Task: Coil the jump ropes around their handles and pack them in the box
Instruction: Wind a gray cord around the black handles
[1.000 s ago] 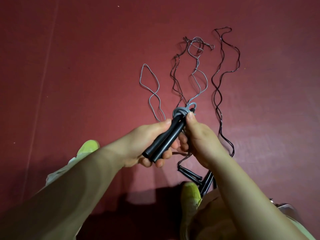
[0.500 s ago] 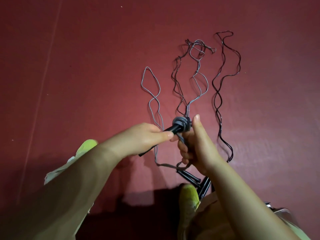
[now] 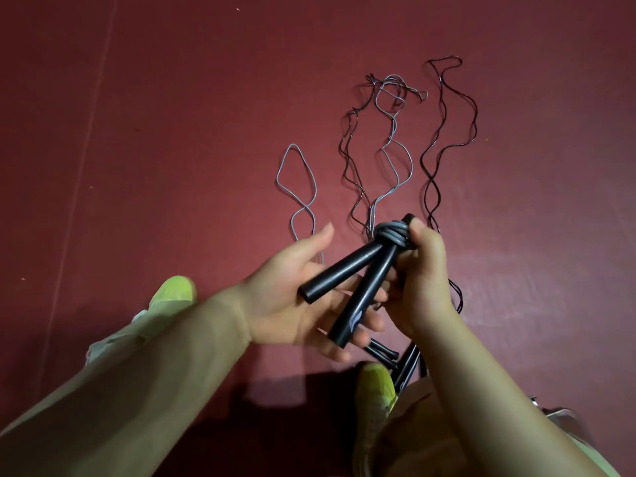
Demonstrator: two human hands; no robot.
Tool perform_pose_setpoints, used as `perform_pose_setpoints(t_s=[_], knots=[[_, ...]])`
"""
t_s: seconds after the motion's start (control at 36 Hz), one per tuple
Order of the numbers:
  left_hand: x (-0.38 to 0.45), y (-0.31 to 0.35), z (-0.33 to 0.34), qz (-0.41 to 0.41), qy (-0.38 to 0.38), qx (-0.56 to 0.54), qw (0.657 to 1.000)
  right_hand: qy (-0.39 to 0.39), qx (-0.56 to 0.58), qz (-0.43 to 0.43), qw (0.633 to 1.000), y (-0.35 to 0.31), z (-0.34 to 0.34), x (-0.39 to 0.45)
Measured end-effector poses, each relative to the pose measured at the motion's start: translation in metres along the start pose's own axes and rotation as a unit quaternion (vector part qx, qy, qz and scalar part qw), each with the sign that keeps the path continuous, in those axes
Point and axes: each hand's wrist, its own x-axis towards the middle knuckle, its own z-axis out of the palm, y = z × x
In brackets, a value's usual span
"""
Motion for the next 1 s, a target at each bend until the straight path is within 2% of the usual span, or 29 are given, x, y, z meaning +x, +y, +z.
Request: perform_pose_setpoints(t_s=[0.06, 0.11, 0.22, 0.33, 0.44, 0.61, 0.69, 0.86, 0.92, 1.0], knots=[[0.003, -0.004, 0.003, -0.005, -0.047, -0.044, 0.998, -0.017, 0.032, -0.016, 0.999, -0.001, -0.001, -0.002], [0.003, -0.005, 0.007, -0.008, -0.047, -0.042, 0.998, -0.04, 0.031, -0.032, 0.998, -0.002, -0.003, -0.001], [0.0, 0.004, 0.006, 0.006, 0.028, 0.01, 1.0, -0.076, -0.056, -0.031, 0.995, -0.002, -0.008, 0.004], [-0.003, 0.009, 0.003, 0.011, 0.087, 0.085, 0.992, -0.014, -0.21, -0.08, 0.974, -0.001, -0.009, 0.005], [-0.003, 0.009, 0.0, 0.017, 0.157, 0.143, 0.977, 0.02, -0.26, -0.071, 0.963, -0.007, -0.005, -0.001], [0.0, 0.006, -0.003, 0.079, 0.283, 0.257, 0.921, 0.085, -0.347, -0.094, 0.929, 0.001, -0.008, 0.004], [0.001, 0.007, -0.005, 0.092, 0.299, 0.271, 0.91, 0.094, -0.363, -0.119, 0.919, 0.003, -0.008, 0.003], [0.005, 0.006, -0.009, 0.112, 0.338, 0.323, 0.877, 0.08, -0.344, -0.105, 0.93, 0.007, -0.008, 0.005], [0.007, 0.005, -0.013, 0.115, 0.358, 0.373, 0.849, 0.077, -0.35, -0.089, 0.929, 0.009, -0.008, 0.004], [0.009, 0.004, -0.021, 0.125, 0.396, 0.461, 0.784, 0.064, -0.325, -0.035, 0.943, 0.011, -0.007, 0.006]])
